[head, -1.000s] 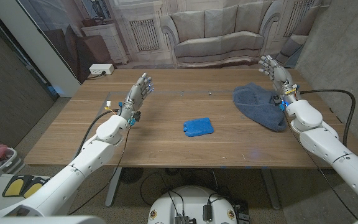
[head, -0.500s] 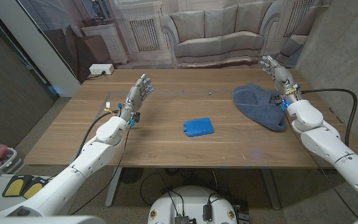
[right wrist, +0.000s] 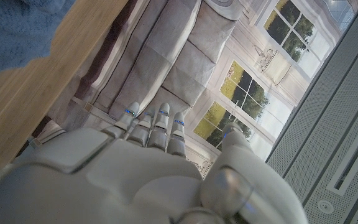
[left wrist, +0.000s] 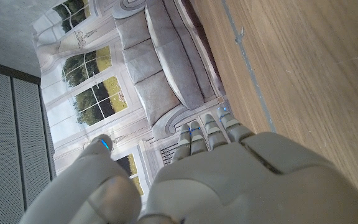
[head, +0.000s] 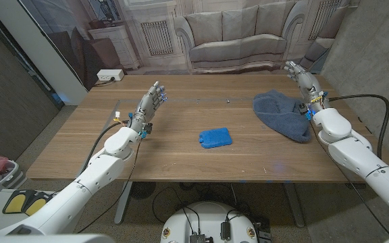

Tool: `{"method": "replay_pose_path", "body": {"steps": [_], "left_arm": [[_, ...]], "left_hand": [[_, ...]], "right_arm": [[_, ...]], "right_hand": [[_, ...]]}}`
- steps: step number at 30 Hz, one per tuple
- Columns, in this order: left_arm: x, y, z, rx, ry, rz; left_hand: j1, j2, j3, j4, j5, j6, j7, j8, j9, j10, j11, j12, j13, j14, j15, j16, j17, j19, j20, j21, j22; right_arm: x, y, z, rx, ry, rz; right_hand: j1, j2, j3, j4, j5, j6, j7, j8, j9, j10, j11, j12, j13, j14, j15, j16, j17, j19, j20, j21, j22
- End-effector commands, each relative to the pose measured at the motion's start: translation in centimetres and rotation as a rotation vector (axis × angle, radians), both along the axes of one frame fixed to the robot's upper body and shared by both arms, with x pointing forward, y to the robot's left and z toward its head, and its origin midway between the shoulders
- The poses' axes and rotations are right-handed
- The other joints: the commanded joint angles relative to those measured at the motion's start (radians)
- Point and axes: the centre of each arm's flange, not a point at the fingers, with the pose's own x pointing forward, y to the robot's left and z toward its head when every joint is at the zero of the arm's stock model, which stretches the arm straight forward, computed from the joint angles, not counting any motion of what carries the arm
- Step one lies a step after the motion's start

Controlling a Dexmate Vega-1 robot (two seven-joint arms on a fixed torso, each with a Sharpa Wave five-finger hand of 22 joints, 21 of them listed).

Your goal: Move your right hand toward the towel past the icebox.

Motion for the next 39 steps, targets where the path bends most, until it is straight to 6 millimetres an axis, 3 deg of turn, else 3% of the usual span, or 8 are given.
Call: {"method": "replay_pose_path", "body": {"steps": [1, 14, 39], "left_arm": [[-1.2, 0.4, 0.5, 0.001, -0.023, 0.017], [-2.0, 0.4, 0.5, -0.004, -0.030, 0.034], [-1.9, -0.6, 0.2, -0.016, -0.020, -0.019]], "left_hand": [[0.007, 0.005, -0.007, 0.000, 0.000, 0.010, 0.001, -0.002, 0.004, 0.009, -0.006, -0.003, 0.003, 0.007, 0.000, 0.000, 0.005, -0.005, -0.020, 0.003, 0.005], [0.009, 0.008, -0.009, 0.000, -0.001, 0.012, -0.003, -0.002, 0.004, 0.011, -0.006, -0.003, 0.003, 0.010, 0.000, 0.001, 0.005, -0.003, -0.020, 0.003, 0.005], [0.012, 0.012, -0.012, 0.000, -0.003, 0.015, -0.003, -0.004, 0.005, 0.014, -0.005, -0.004, 0.003, 0.011, -0.001, 0.000, 0.005, -0.001, -0.020, 0.004, 0.005]], "right_arm": [[-0.1, -0.2, 0.1, -0.047, 0.009, -0.082], [-0.1, -0.2, 0.8, -0.141, -0.003, -0.160], [-0.8, 1.0, 1.2, -0.285, -0.034, -0.259]], "right_hand": [[0.000, -0.006, -0.001, -0.006, 0.002, 0.004, -0.009, 0.001, 0.000, -0.001, -0.006, -0.004, 0.002, -0.002, -0.008, 0.000, 0.001, 0.011, 0.001, 0.000, 0.001], [-0.002, -0.011, -0.008, -0.010, 0.004, -0.013, -0.019, -0.006, 0.000, -0.009, -0.007, -0.009, 0.002, -0.008, -0.013, -0.003, 0.001, 0.059, -0.012, 0.002, 0.001], [-0.010, -0.019, -0.017, -0.011, 0.007, -0.025, -0.029, -0.009, 0.001, -0.003, -0.010, -0.009, 0.002, 0.004, -0.022, 0.001, 0.002, 0.087, -0.014, -0.006, 0.002]]}}
